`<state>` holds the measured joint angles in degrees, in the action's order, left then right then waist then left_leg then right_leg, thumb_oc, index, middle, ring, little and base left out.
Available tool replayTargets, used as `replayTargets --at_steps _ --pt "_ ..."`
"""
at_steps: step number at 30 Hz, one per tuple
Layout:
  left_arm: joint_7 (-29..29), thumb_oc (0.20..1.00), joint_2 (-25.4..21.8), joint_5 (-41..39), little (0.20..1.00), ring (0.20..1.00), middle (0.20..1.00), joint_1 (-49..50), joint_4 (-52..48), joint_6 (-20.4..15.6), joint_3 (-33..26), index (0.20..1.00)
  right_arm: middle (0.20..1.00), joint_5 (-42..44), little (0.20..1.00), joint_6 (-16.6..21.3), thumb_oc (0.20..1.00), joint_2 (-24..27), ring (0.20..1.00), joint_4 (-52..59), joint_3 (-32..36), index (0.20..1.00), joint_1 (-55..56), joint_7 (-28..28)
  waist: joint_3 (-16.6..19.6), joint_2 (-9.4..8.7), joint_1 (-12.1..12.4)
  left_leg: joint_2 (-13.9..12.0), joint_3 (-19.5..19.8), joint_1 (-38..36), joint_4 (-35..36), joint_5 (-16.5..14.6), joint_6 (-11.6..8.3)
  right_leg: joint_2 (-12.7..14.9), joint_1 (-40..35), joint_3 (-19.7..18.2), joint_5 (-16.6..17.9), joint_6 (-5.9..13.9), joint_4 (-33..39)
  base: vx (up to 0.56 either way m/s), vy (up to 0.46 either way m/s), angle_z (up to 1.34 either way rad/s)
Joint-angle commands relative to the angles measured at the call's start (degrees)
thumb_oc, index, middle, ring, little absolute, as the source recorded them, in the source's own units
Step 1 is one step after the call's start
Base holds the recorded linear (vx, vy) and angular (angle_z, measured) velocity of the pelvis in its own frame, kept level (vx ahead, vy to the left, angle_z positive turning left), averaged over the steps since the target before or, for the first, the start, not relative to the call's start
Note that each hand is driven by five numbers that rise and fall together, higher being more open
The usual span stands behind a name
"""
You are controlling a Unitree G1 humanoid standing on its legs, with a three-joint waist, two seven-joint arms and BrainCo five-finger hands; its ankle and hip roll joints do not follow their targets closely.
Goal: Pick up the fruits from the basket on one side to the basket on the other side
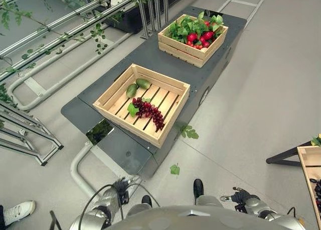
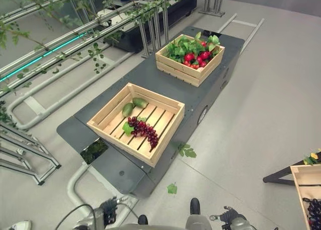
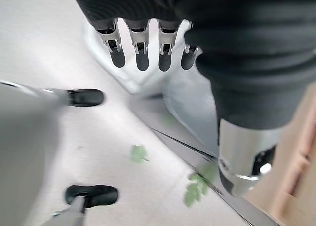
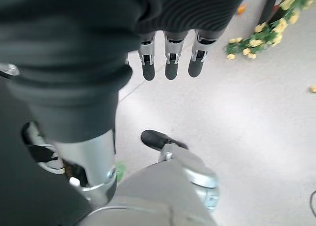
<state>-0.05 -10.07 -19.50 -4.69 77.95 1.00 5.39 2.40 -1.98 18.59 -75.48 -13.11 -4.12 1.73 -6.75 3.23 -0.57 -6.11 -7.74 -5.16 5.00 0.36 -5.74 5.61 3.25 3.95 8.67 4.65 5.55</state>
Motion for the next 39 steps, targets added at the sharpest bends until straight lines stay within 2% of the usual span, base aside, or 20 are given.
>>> replayTargets --at_steps 1,17,25,28,32,39 --pt "-0.3 1.000 -1.4 3.0 1.000 1.000 1.000 -4.1 4.0 0.2 -1.6 1.000 1.000 0.1 1.000 -0.1 1.000 -1.2 1.000 -2.4 -0.6 1.000 -3.8 -0.3 -1.8 -3.37 -0.9 1.8 2.8 2.7 0.0 -0.7 0.64 -0.2 -6.1 1.7 -11.1 2.45 -0.5 0.07 -0.006 0.01" --pt "0.6 1.000 -2.1 1.6 1.000 1.000 1.000 -3.6 1.5 -1.4 -1.6 1.000 1.000 -0.1 1.000 0.4 1.000 -1.1 1.000 -2.0 -0.7 1.000 -2.1 -0.5 -1.6 -3.72 -0.5 2.2 2.9 1.7 0.0 -1.4 0.66 0.2 -7.1 2.2 -11.3 2.80 -0.5 0.01 0.000 0.00" --pt "3.1 1.000 -2.8 -2.6 1.000 1.000 1.000 -4.5 -4.5 -4.1 -1.5 1.000 1.000 0.8 1.000 1.3 1.000 0.0 1.000 -0.9 -0.2 1.000 -2.9 1.0 -3.1 -3.39 0.0 2.4 3.8 2.8 0.0 -0.8 0.61 0.4 -6.4 2.8 -10.9 2.89 -0.5 -0.03 0.002 0.02" --pt "5.1 1.000 -3.4 -3.0 1.000 1.000 1.000 -4.1 -11.8 -6.4 -0.4 1.000 1.000 1.2 1.000 1.9 1.000 0.6 1.000 0.9 0.1 1.000 -3.6 2.2 -4.4 -3.31 0.1 2.6 4.1 3.8 0.0 -0.3 0.57 0.6 -5.6 3.0 -10.4 2.96 -0.5 -0.07 0.005 0.08" --pt "5.7 1.000 -3.6 -3.5 1.000 1.000 1.000 -3.0 -15.7 -7.5 -0.3 1.000 1.000 1.1 1.000 2.4 1.000 1.4 1.000 2.1 0.5 1.000 -3.4 2.5 -5.3 -3.27 0.1 2.6 4.1 4.4 0.0 0.0 0.51 0.6 -5.0 3.0 -10.1 3.04 -0.5 -0.06 0.006 0.07" --pt "7.5 1.000 -3.7 -1.5 1.000 1.000 1.000 -3.6 -17.2 -7.1 0.4 1.000 1.000 0.7 1.000 2.3 1.000 2.0 1.000 1.9 0.2 1.000 -4.4 2.6 -5.6 -3.20 -0.1 2.6 4.0 4.7 -0.1 0.1 0.60 0.8 -4.7 3.0 -9.9 3.15 -0.5 -0.01 0.001 0.00"
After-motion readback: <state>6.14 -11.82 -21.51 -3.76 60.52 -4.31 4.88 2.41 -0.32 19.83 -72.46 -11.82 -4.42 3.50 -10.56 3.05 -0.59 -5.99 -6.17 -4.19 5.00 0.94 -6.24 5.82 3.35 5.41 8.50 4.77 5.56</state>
